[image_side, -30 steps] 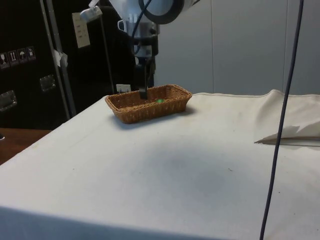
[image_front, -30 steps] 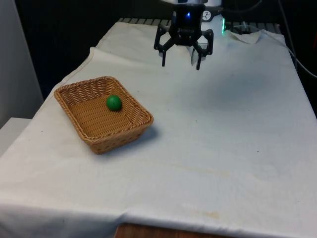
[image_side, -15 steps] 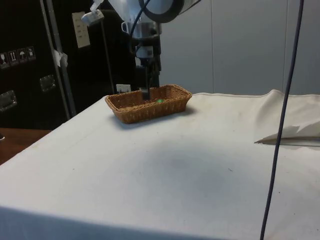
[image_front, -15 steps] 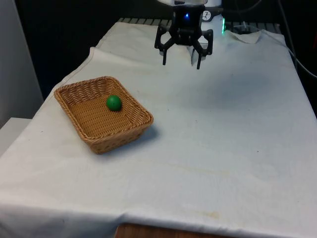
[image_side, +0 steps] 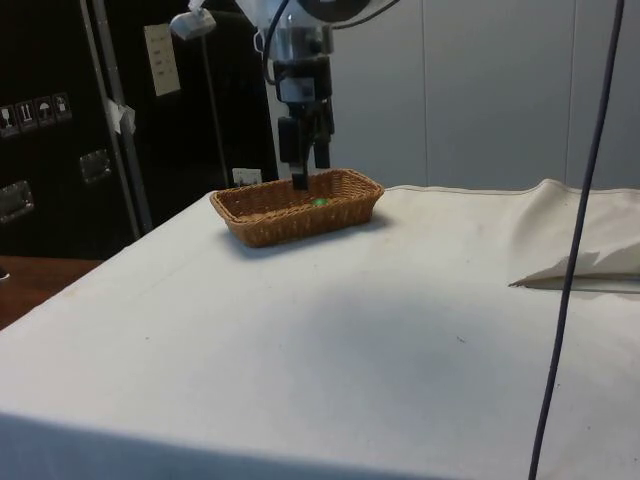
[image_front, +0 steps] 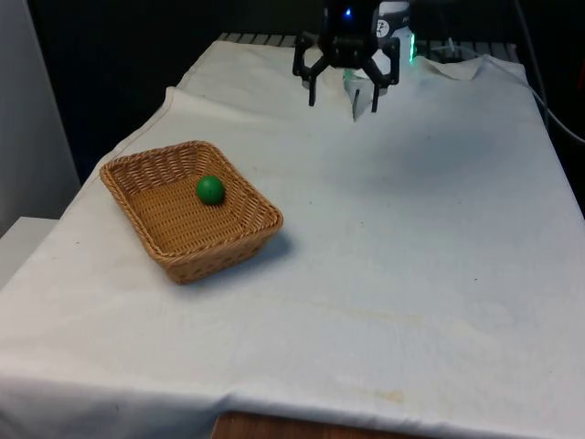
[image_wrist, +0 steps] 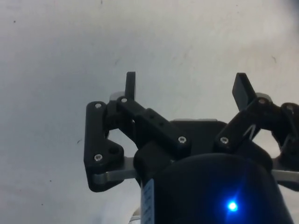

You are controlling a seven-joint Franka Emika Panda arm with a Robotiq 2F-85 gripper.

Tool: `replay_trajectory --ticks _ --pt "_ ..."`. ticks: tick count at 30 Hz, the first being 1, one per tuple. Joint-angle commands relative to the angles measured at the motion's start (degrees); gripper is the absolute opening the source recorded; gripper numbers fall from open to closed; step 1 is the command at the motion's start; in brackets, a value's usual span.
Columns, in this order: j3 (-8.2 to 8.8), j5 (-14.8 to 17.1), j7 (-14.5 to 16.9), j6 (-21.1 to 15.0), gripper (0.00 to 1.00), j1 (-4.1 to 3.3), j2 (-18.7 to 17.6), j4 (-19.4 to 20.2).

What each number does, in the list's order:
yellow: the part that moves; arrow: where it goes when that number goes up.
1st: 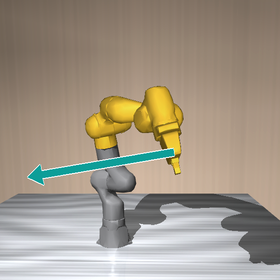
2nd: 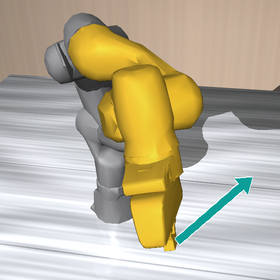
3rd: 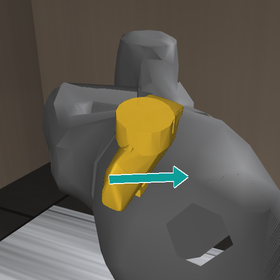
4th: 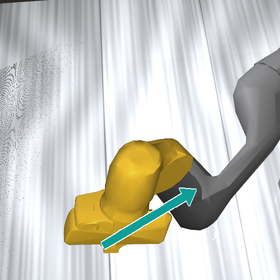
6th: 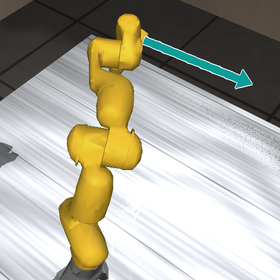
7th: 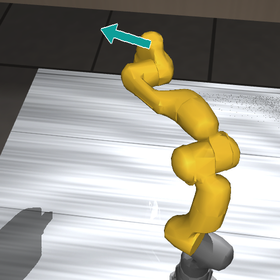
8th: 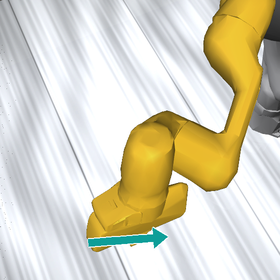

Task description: Pick up the ball and place it into the basket.

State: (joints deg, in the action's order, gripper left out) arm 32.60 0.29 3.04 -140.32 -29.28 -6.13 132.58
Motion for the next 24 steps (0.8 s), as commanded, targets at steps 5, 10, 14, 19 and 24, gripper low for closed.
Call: replay_trajectory --ticks 5,10,14,19,24 --pt "-0.97 -2.1 -3.3 0.0 1.0 -0.29 2.7 2.1" --pt "-2.01 -2.3 -4.5 0.0 1.0 -0.23 3.9 2.9" --pt "-3.21 -2.5 -6.0 0.4 1.0 -0.11 5.0 3.3" --pt "-3.84 -1.4 -6.4 0.5 1.0 0.0 5.6 3.3" --pt "-4.35 -2.2 -9.0 1.8 1.0 0.0 6.4 2.7"
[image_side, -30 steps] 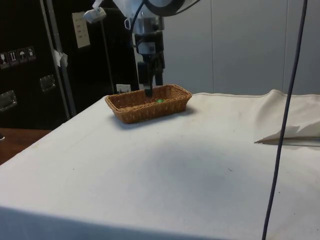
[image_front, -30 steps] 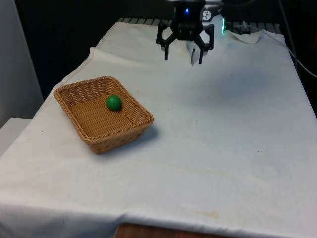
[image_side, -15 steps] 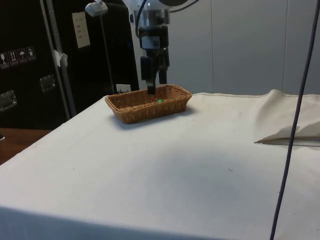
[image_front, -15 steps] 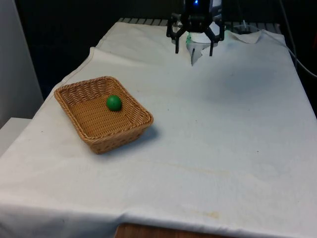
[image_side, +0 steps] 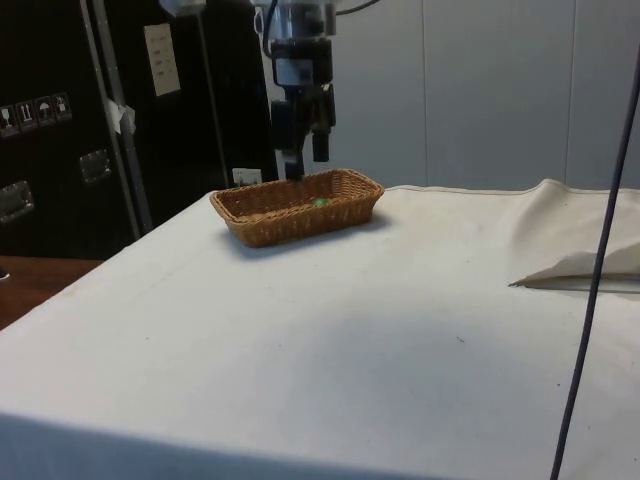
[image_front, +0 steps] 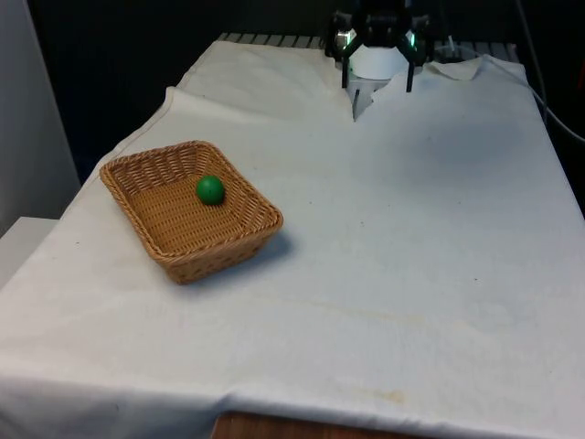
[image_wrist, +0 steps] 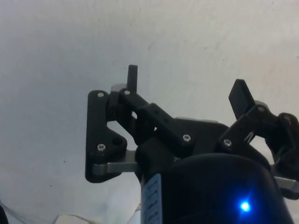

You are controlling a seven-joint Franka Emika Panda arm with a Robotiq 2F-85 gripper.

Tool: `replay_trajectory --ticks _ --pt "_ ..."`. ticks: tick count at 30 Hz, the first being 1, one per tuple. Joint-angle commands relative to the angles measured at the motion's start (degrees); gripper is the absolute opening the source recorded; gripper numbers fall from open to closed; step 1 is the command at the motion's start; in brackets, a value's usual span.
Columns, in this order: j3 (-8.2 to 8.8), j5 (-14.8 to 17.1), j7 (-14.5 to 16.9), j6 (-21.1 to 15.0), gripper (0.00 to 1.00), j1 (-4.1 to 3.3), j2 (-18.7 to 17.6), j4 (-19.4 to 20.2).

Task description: Pick up the ball and place it into the basket.

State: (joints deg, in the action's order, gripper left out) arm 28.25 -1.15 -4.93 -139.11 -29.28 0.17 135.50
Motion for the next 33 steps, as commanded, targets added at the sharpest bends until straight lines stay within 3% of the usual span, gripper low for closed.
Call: replay_trajectory --ticks 1,15,33 --pt "-0.06 -0.7 -1.3 0.7 1.0 0.0 0.2 -0.3" --pt "-1.03 -0.7 -4.2 3.3 1.0 -0.06 1.4 -1.7" --pt "-2.98 -0.6 0.6 4.1 1.0 -0.06 2.3 -2.7"
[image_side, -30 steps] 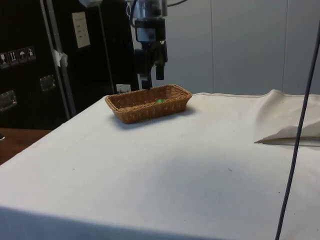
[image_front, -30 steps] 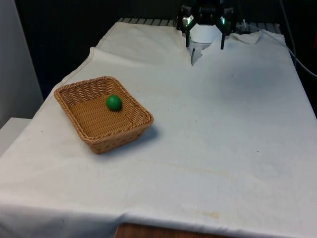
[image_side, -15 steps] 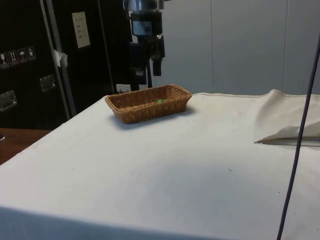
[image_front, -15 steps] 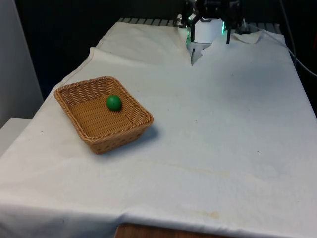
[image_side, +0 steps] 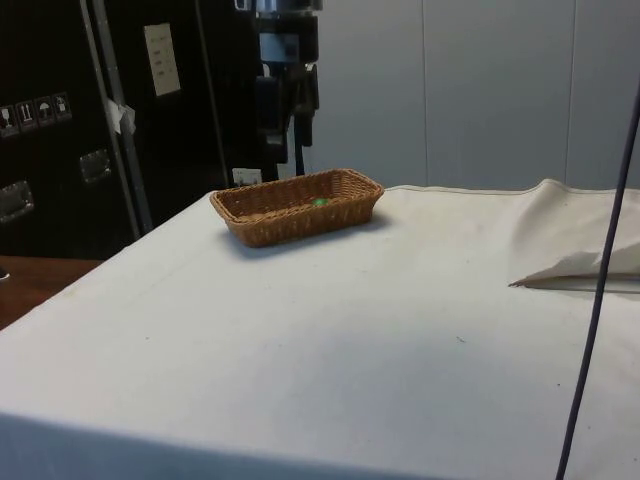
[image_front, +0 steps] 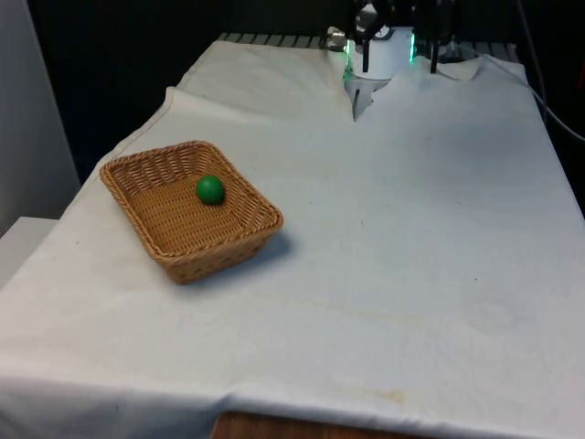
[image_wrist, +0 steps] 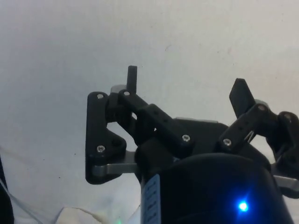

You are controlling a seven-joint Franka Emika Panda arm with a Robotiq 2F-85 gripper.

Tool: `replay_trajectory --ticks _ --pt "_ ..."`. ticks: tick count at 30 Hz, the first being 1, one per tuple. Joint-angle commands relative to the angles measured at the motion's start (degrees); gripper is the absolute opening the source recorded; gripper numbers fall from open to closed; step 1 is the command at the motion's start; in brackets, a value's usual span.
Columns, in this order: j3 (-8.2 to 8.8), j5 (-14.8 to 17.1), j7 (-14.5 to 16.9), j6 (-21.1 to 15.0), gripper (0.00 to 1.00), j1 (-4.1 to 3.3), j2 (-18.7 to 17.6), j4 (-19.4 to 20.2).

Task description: Pick up the ball and place it into the basket.

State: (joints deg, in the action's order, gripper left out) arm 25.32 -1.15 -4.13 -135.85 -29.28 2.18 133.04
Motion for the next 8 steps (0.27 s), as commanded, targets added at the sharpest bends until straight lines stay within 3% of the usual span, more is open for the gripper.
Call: replay_trajectory --ticks 1,8 --pt "-0.17 -0.6 -0.1 1.0 1.0 -0.06 0.3 -0.3" --pt "-0.52 -0.1 0.5 1.4 1.0 0.0 0.2 -0.9"
